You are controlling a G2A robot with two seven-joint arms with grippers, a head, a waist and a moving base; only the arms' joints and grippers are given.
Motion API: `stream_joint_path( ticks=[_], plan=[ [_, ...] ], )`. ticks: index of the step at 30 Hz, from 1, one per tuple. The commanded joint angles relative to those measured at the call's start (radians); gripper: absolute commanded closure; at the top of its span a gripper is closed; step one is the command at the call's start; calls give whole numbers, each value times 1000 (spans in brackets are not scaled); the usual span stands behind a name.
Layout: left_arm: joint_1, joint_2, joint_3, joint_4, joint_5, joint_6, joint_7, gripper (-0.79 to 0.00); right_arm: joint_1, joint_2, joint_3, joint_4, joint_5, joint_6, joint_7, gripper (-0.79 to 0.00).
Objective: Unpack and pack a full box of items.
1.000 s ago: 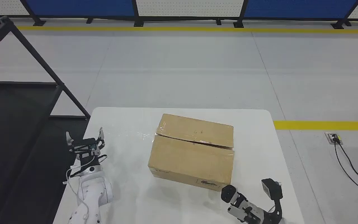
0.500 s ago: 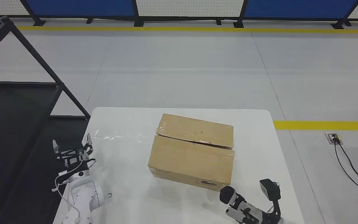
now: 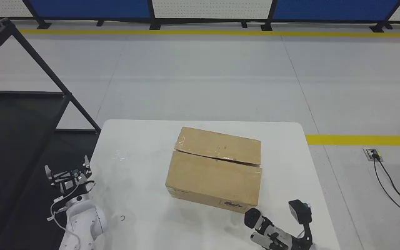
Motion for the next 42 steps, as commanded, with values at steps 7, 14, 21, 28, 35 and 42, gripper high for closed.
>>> stream_joint_path(
  ticks=[7,14,21,28,35,42],
  plan=[
    [6,1,-38,13,-32,-2,22,-785,3,2,-4,-8,-6,8,0,-785],
    [33,-1,-53,-29,-47,-21,38,-785,2,3,-5,-10,-11,6,-5,-785],
    [82,9,-74,-142,-16,-154,32,-785,-16,15,52,-25,25,-14,26,-785],
    [122,21,-73,-256,67,-288,6,-785,-46,32,139,-87,106,30,85,-785],
    [122,21,-73,-256,67,-288,6,-785,-46,32,139,-87,106,30,85,-785],
    [123,20,-70,-257,64,-293,3,-785,-46,32,139,-87,106,30,85,-785]
  ],
)
